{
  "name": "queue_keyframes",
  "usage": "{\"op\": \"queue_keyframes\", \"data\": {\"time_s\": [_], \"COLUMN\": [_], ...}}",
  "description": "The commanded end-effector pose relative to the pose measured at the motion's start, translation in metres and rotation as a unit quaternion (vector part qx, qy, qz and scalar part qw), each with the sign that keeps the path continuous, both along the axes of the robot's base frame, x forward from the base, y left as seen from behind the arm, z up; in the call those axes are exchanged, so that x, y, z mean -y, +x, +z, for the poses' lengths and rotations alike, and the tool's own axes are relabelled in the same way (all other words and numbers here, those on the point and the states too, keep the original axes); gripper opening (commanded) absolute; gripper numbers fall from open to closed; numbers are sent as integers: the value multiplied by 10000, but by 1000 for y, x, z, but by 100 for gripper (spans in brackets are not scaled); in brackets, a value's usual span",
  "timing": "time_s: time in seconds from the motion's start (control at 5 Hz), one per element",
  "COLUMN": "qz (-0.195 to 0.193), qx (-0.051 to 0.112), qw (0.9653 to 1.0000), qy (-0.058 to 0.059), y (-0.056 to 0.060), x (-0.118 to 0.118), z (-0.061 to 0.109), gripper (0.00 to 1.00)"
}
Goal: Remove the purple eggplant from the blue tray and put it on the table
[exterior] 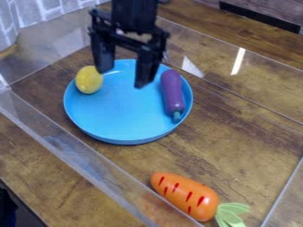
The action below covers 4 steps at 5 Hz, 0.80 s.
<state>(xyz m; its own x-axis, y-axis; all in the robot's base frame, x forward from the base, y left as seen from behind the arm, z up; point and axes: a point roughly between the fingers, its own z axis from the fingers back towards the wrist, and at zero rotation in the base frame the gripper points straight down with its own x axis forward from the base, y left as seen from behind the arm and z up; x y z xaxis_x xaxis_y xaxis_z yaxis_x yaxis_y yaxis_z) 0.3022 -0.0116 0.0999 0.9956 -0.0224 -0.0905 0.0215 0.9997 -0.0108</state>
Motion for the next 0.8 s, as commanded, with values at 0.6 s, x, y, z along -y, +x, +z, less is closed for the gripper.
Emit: {"op": "queue_keyframes", "data": {"time_s": [0.6], "qz": [-101], "qx": [359], "qw": [9993], "qy": [62], "y": [23], "x": [18], "z": [-10], "gripper": [100]}}
